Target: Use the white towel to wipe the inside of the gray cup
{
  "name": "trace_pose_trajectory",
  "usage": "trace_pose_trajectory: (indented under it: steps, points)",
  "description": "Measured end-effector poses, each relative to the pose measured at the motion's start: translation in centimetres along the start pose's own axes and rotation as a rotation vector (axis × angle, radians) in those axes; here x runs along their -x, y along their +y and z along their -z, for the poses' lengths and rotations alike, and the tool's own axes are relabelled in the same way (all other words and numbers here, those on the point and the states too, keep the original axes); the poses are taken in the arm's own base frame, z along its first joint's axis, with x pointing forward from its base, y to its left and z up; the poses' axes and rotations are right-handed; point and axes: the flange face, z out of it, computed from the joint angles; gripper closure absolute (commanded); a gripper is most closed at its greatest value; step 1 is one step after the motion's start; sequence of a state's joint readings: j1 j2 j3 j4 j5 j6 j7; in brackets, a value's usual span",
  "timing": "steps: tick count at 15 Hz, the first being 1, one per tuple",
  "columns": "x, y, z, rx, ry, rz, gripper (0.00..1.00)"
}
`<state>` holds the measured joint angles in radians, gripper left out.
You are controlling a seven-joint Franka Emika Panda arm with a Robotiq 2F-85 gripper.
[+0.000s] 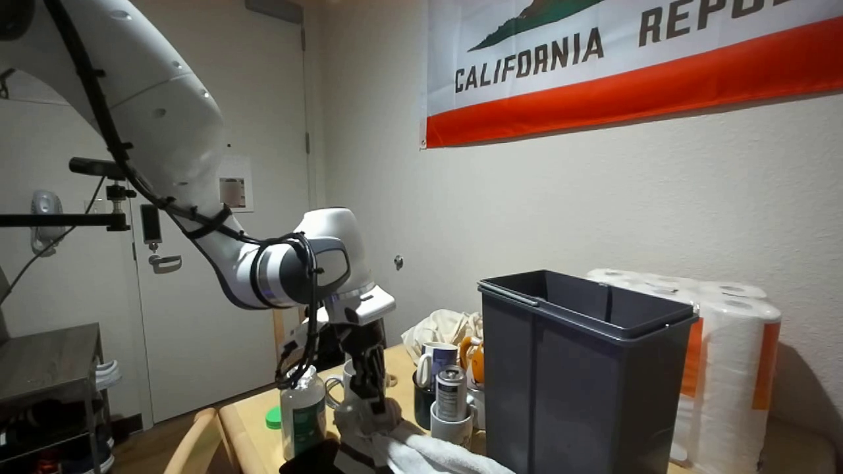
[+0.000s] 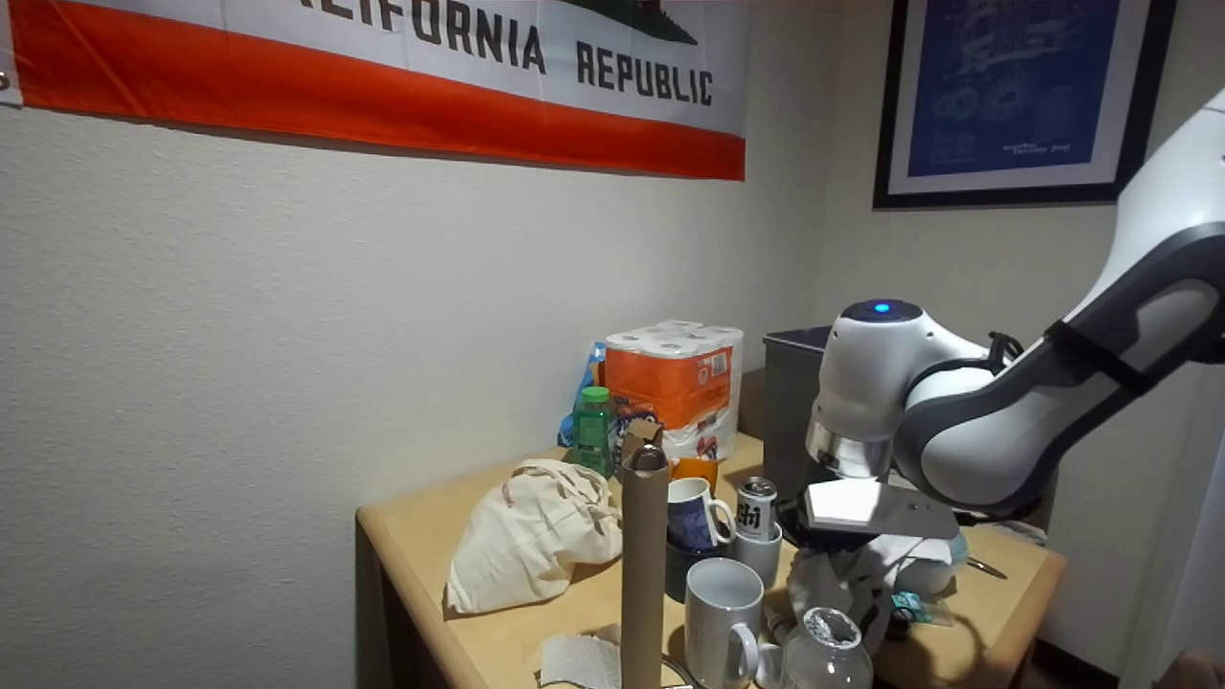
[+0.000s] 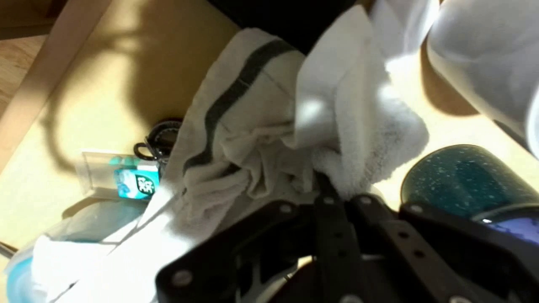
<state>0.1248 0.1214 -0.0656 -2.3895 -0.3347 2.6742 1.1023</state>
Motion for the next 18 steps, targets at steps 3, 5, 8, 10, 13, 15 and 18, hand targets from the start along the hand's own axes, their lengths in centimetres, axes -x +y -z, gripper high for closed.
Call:
trace_pose_trajectory:
  steps: [3,5,8,10,13,15,18]
  points:
    - [0.0,-0.4,5.0,-0.023,-0.008,0.037,0.99]
    - [-0.2,0.0,8.4,-0.023,-0.006,0.048,0.99]
    - [-1.0,1.5,13.3,-0.020,0.011,0.033,0.99]
    - [-2.0,3.0,16.3,-0.020,0.038,0.003,0.99]
    - [-4.4,5.7,19.8,-0.026,0.114,-0.052,0.99]
    - [-6.2,7.8,20.7,-0.022,0.158,-0.095,0.99]
    - [-9.2,10.7,20.4,-0.014,0.229,-0.162,0.99]
